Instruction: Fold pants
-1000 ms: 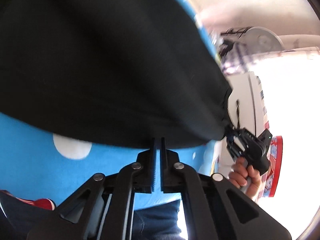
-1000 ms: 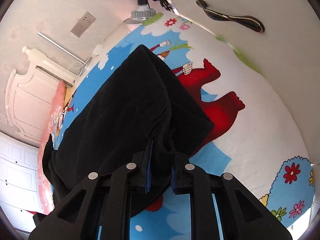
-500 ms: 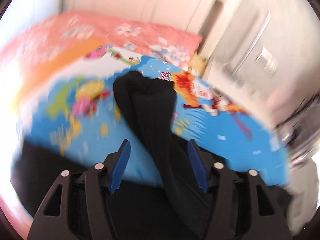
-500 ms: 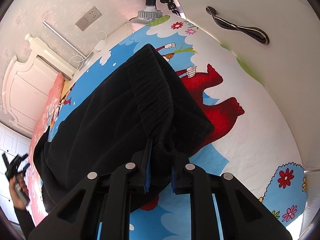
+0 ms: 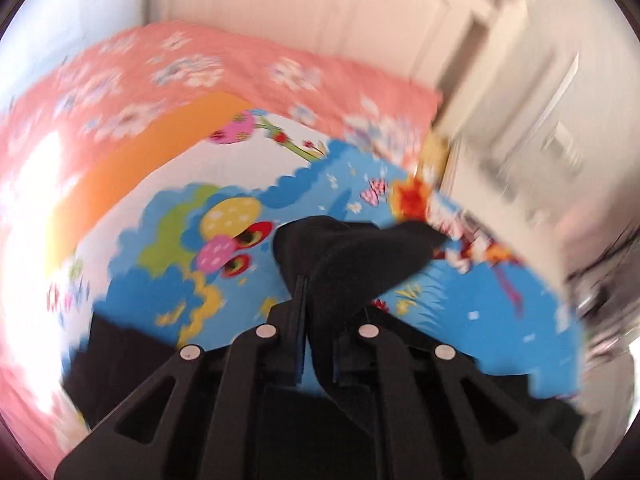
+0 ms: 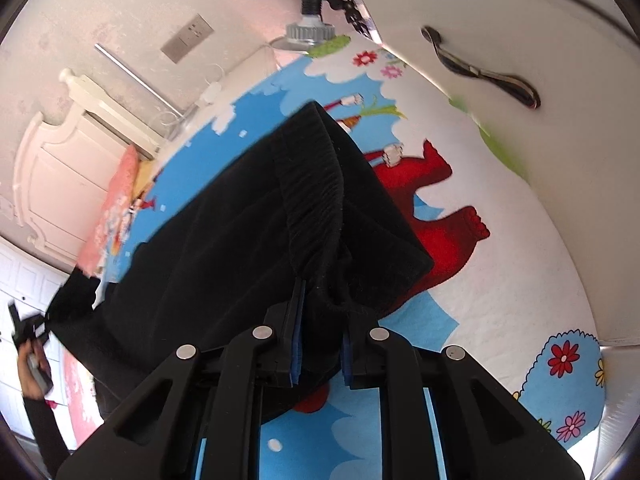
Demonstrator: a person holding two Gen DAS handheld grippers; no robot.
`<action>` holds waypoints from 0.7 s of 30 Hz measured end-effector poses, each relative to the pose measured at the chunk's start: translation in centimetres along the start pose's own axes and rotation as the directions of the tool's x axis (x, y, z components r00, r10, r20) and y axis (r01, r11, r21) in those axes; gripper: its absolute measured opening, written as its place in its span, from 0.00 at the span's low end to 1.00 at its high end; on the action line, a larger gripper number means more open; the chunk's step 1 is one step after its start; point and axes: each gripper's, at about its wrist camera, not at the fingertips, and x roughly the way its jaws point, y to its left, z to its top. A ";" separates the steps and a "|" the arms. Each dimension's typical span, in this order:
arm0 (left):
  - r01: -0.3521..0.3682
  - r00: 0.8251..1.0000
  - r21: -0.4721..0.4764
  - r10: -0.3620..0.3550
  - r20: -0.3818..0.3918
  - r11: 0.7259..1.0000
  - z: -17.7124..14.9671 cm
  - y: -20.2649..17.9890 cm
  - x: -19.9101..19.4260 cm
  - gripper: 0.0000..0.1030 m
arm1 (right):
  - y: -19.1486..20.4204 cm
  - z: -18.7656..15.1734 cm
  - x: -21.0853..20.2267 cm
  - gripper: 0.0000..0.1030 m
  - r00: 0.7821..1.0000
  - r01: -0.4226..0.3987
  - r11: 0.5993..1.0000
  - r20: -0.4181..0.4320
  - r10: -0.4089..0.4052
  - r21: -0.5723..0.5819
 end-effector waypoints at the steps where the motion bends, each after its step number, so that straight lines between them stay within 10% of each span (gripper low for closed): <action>1: 0.028 0.999 -0.053 -0.027 0.023 0.998 -1.5 2.1 -2.0 0.08 | 0.3 0.0 -0.6 0.14 1.000 -0.011 1.000 0.010 0.011 -0.009; 9: 0.095 0.988 -0.432 -0.137 -0.066 0.897 -19.7 16.8 -0.8 0.19 | -0.7 -0.4 1.7 0.14 0.997 0.067 0.997 -0.033 -0.069 -0.043; 13: -0.053 0.998 -0.190 0.055 0.006 0.980 -18.4 13.5 -3.1 0.46 | -0.3 -0.5 1.6 0.18 0.995 0.097 0.993 -0.011 -0.098 -0.061; 17: -0.206 0.977 0.113 0.197 0.084 0.972 -17.1 7.4 -4.1 0.60 | -0.3 -0.9 1.9 0.25 0.994 0.113 0.992 0.004 -0.113 -0.058; 19: -0.337 0.941 0.306 0.312 0.129 0.891 -17.6 3.8 -3.1 0.62 | 0.0 -0.9 2.0 0.26 0.992 0.128 0.989 0.009 -0.128 -0.076; 21: -0.521 0.852 0.456 0.470 0.230 0.722 -18.5 1.4 -1.0 0.63 | 0.3 -0.7 2.1 0.26 0.990 0.139 0.986 0.010 -0.139 -0.096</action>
